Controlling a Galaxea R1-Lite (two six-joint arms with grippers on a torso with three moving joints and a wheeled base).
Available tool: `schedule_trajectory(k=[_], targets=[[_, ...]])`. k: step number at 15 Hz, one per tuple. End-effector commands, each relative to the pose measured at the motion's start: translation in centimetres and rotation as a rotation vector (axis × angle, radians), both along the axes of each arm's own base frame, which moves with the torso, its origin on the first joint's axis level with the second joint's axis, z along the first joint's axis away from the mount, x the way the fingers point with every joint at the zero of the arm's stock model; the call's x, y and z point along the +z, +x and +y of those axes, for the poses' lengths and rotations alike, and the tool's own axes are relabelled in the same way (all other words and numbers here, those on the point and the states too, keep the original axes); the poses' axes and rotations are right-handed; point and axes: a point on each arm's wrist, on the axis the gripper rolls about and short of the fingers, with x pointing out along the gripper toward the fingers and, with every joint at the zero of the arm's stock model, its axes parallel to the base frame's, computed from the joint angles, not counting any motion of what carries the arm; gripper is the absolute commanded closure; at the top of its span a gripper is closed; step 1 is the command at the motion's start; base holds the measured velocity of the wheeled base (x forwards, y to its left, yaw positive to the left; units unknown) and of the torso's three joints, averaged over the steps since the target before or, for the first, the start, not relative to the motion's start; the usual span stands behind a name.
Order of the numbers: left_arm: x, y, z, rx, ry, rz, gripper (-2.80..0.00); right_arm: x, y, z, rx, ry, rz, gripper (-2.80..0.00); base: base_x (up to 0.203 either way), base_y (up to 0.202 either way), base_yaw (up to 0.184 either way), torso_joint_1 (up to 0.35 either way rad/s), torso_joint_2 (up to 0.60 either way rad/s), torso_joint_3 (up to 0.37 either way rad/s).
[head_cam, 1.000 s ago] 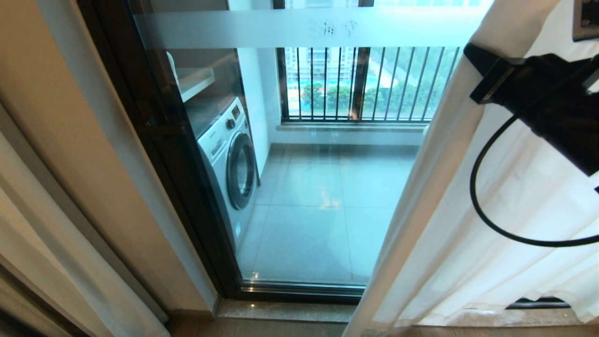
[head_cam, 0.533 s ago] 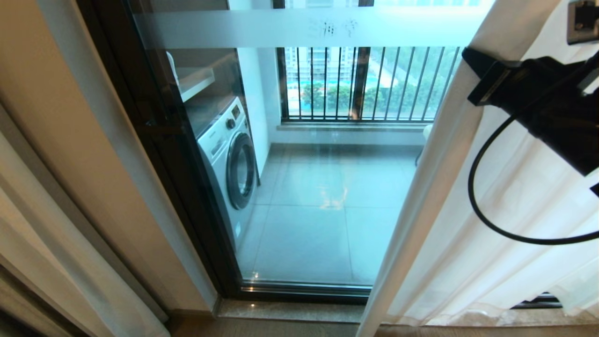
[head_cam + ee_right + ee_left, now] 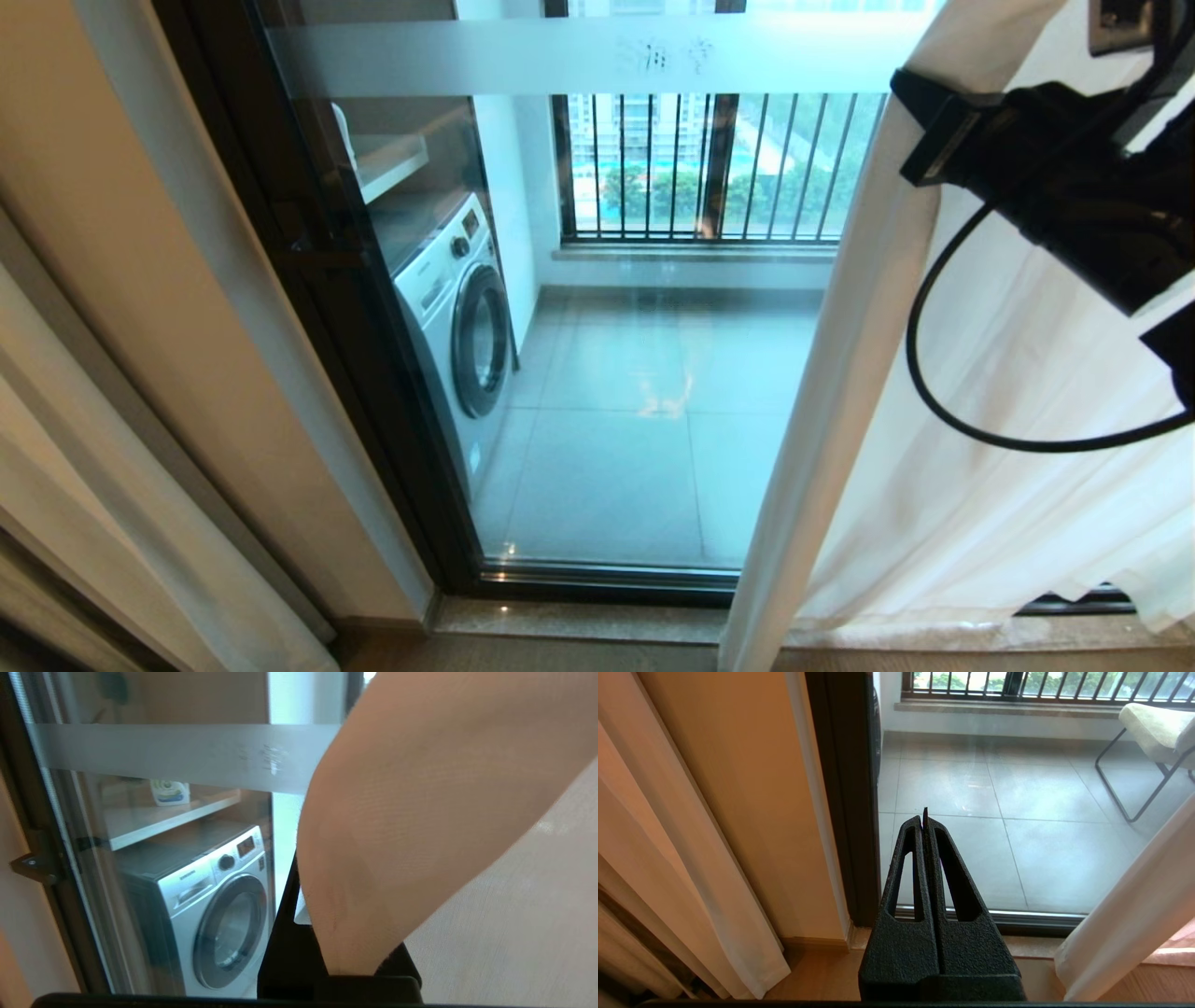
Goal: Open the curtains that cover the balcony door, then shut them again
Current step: Close the inner curtains on both sides
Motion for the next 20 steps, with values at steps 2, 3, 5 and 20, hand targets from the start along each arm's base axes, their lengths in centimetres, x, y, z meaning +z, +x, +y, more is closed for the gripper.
schedule_trajectory(k=[2, 3, 5, 20], targets=[[0.0, 0.0, 0.0, 0.000, -0.002, -0.001, 0.00, 0.5, 1.1, 3.8, 0.067, -0.051, -0.036, 0.00, 0.000, 0.000, 0.000, 0.000, 0.00, 0.000], [0.0, 0.0, 0.0, 0.000, 0.000, -0.001, 0.00, 0.5, 1.1, 4.7, 0.081, -0.071, -0.043, 0.00, 0.000, 0.000, 0.000, 0.000, 0.00, 0.000], [0.0, 0.0, 0.0, 0.000, -0.002, -0.001, 0.00, 0.4, 0.9, 6.7, 0.124, -0.090, -0.054, 0.00, 0.000, 0.000, 0.000, 0.000, 0.00, 0.000], [0.0, 0.0, 0.0, 0.000, -0.002, -0.001, 0.00, -2.0, -2.0, 19.0, 0.291, -0.255, -0.207, 0.00, 0.000, 0.000, 0.000, 0.000, 0.00, 0.000]])
